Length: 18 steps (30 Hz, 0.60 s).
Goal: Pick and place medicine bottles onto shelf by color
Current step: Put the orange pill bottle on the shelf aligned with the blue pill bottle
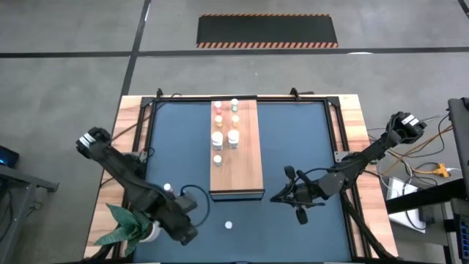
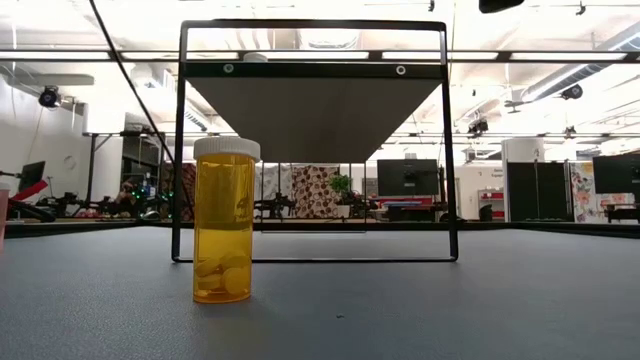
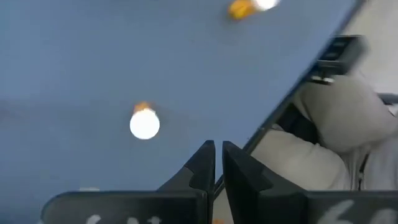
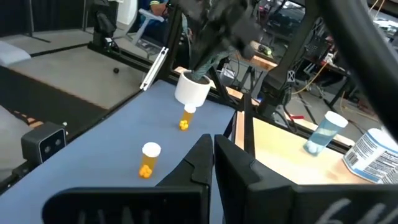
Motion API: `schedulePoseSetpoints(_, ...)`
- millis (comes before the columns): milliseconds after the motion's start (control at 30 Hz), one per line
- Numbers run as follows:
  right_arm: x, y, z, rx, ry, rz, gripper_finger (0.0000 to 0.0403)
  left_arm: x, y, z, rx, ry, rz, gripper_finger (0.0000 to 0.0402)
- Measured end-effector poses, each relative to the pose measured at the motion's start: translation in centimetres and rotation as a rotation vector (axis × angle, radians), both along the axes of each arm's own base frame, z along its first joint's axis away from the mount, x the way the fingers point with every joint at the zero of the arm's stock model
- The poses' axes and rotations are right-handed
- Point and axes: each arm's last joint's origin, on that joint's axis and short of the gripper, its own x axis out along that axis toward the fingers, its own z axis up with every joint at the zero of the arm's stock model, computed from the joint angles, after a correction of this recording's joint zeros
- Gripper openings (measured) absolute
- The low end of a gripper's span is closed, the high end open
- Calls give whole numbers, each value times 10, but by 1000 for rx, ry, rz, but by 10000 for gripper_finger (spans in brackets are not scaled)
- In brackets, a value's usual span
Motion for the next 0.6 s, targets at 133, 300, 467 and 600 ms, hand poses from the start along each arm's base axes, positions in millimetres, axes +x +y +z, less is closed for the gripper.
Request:
schedulePoseSetpoints(133, 0, 0, -1, -19, -1, 3, 9, 11, -1, -20, -12, 116, 82, 14)
schedulePoseSetpoints(300, 0, 0, -1, -40, -8, 6, 9, 17, 1, -29, 36, 118, 157, 46)
schedulePoseSetpoints(467, 0, 0, 0, -66, -15, 10, 9, 16, -1, -37, 57, 159, 208, 114)
schedulePoseSetpoints(600, 0, 0, 0, -80, -20, 11, 9, 14, -7, -57, 94, 214, 258, 170)
